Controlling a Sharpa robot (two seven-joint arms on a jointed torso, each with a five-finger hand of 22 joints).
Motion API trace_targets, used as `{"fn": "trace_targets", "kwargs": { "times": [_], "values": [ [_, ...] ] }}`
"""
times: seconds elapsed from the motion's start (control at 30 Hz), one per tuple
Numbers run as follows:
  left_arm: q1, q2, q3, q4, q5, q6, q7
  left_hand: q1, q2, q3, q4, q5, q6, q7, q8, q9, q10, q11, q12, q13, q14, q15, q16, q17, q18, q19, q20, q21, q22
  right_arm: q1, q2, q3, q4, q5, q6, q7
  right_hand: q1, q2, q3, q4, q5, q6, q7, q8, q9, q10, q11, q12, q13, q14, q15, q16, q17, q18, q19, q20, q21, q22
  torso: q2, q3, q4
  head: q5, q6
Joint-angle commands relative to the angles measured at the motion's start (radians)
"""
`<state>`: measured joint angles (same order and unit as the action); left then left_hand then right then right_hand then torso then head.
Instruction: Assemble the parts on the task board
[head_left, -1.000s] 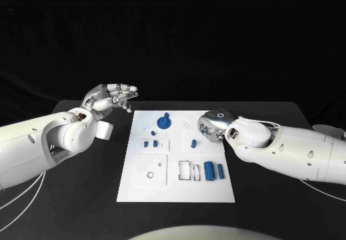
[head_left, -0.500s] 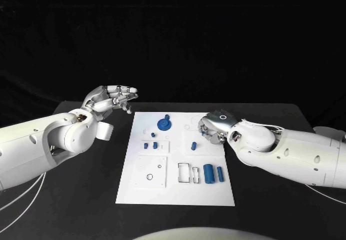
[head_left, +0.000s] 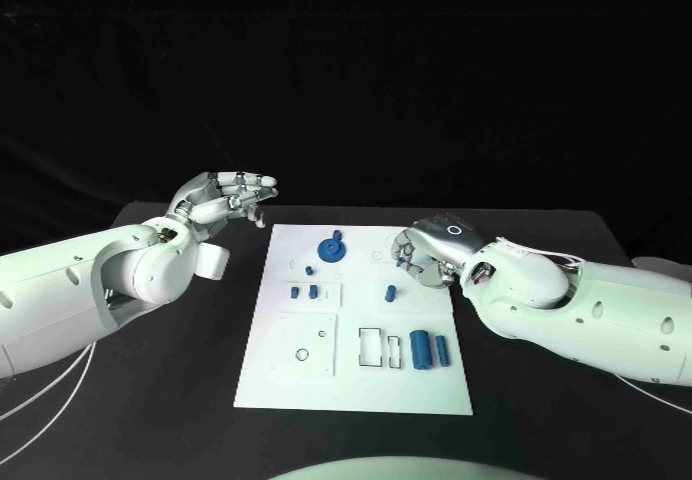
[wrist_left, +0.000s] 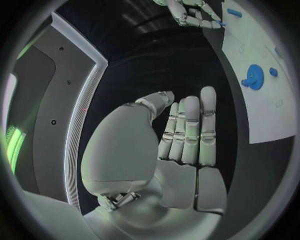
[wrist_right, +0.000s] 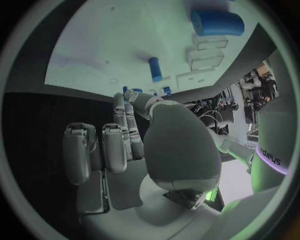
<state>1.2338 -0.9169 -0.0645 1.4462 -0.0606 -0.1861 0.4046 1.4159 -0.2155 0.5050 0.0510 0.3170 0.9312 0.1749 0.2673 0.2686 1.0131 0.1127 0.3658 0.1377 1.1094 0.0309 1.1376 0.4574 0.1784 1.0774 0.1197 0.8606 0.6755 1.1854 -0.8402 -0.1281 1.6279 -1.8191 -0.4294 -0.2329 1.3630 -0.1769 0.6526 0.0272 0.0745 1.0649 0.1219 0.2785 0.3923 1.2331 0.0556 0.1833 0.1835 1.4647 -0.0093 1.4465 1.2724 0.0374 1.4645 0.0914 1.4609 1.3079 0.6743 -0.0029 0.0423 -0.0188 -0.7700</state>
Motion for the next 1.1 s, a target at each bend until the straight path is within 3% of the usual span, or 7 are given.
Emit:
{"fn": "trace_targets", "kwargs": {
  "times": [0.03,0.17,0.33,0.47,0.7,0.8,1.1],
  "values": [
    [0.001,0.003,0.001,0.002,0.009,0.005,0.002,0.000,0.010,0.000,-0.007,0.005,-0.005,0.001,0.006,0.001,-0.008,-0.002,0.007,0.001,-0.007,-0.002,0.004,-0.001,0.006,-0.003,-0.004,-0.003,-0.001,0.000,0.003,0.001,0.028,0.026,-0.039,0.018,-0.010,0.000,-0.002,-0.004,-0.007,0.008,0.003,0.003,0.001,0.006,0.000,-0.003,-0.001,0.052,-0.009,0.004,0.000,-0.012,0.053,-0.004,0.005,0.212,0.001,0.0008,0.0014,0.013,0.000],
    [0.001,0.007,0.001,0.003,0.012,0.007,0.001,0.000,0.010,0.000,-0.007,0.006,-0.006,0.002,0.006,0.001,-0.009,-0.001,0.008,0.001,-0.008,-0.002,0.004,-0.002,0.006,-0.003,-0.004,-0.004,-0.001,-0.006,0.026,0.001,0.054,0.045,-0.045,0.029,-0.011,0.000,-0.002,-0.004,-0.007,0.007,0.003,0.003,0.001,0.006,0.000,-0.004,-0.001,0.052,-0.009,0.004,-0.001,-0.012,0.054,-0.004,0.005,0.213,0.000,-0.0012,0.0021,0.032,-0.002],
    [0.001,0.016,0.001,0.004,0.015,0.007,0.003,0.000,0.010,0.000,-0.007,0.006,-0.006,0.002,0.006,0.001,-0.009,-0.001,0.008,0.001,-0.008,-0.002,0.004,-0.002,0.006,-0.003,-0.004,-0.004,-0.001,-0.026,0.074,0.000,0.071,0.058,-0.047,0.044,-0.012,0.001,-0.002,-0.004,-0.008,0.007,0.003,0.003,0.002,0.006,0.000,-0.004,-0.001,0.052,-0.009,0.003,-0.003,-0.012,0.053,-0.004,0.004,0.212,0.000,-0.0022,0.0036,0.066,-0.013],
    [0.001,0.024,0.001,0.006,0.018,0.004,0.005,0.000,0.010,0.000,-0.008,0.006,-0.006,0.002,0.007,0.001,-0.010,-0.001,0.009,0.002,-0.009,-0.001,0.003,-0.002,0.006,-0.004,-0.004,-0.004,-0.002,-0.048,0.112,-0.001,0.071,0.062,-0.045,0.053,-0.013,0.001,-0.002,-0.003,-0.008,0.006,0.003,0.003,0.002,0.006,0.000,-0.005,-0.001,0.051,-0.009,0.002,-0.005,-0.012,0.053,-0.004,0.004,0.212,0.000,-0.0026,0.0045,0.079,-0.018],
    [0.001,0.038,0.001,0.015,0.021,-0.004,0.008,0.000,0.010,0.000,-0.008,0.006,-0.006,0.002,0.007,0.001,-0.011,-0.001,0.009,0.002,-0.009,-0.001,0.003,-0.002,0.006,-0.004,-0.004,-0.004,-0.002,-0.093,0.179,-0.007,0.044,0.075,-0.030,0.067,-0.014,0.003,-0.001,-0.003,-0.008,0.005,0.004,0.003,0.002,0.006,0.000,-0.006,-0.001,0.051,-0.009,0.002,-0.006,-0.011,0.051,-0.004,0.001,0.211,0.000,-0.0069,0.0057,0.097,-0.032],
    [0.001,0.043,0.001,0.018,0.021,-0.005,0.008,0.000,0.010,0.000,-0.008,0.006,-0.006,0.002,0.007,0.001,-0.011,-0.001,0.009,0.002,-0.009,-0.001,0.003,-0.002,0.006,-0.004,-0.004,-0.004,-0.002,-0.107,0.196,-0.009,0.031,0.079,-0.026,0.072,-0.015,0.003,-0.001,-0.003,-0.008,0.004,0.004,0.002,0.002,0.006,0.000,-0.006,-0.001,0.051,-0.009,0.001,-0.007,-0.011,0.050,-0.004,-0.001,0.210,0.001,-0.0053,0.0052,0.103,-0.041],
    [0.002,0.049,0.001,0.022,0.021,-0.007,0.008,0.000,0.010,0.000,-0.008,0.006,-0.007,0.002,0.007,0.001,-0.011,-0.001,0.010,0.002,-0.010,-0.001,0.003,-0.003,0.006,-0.004,-0.004,-0.004,-0.002,-0.135,0.229,-0.014,0.004,0.086,-0.015,0.079,-0.015,0.004,-0.001,-0.003,-0.008,0.004,0.004,0.002,0.002,0.005,0.001,-0.007,-0.002,0.051,-0.009,0.001,-0.007,-0.010,0.050,-0.004,-0.002,0.210,0.001,-0.0013,0.0018,0.118,-0.051]
  ]
}}
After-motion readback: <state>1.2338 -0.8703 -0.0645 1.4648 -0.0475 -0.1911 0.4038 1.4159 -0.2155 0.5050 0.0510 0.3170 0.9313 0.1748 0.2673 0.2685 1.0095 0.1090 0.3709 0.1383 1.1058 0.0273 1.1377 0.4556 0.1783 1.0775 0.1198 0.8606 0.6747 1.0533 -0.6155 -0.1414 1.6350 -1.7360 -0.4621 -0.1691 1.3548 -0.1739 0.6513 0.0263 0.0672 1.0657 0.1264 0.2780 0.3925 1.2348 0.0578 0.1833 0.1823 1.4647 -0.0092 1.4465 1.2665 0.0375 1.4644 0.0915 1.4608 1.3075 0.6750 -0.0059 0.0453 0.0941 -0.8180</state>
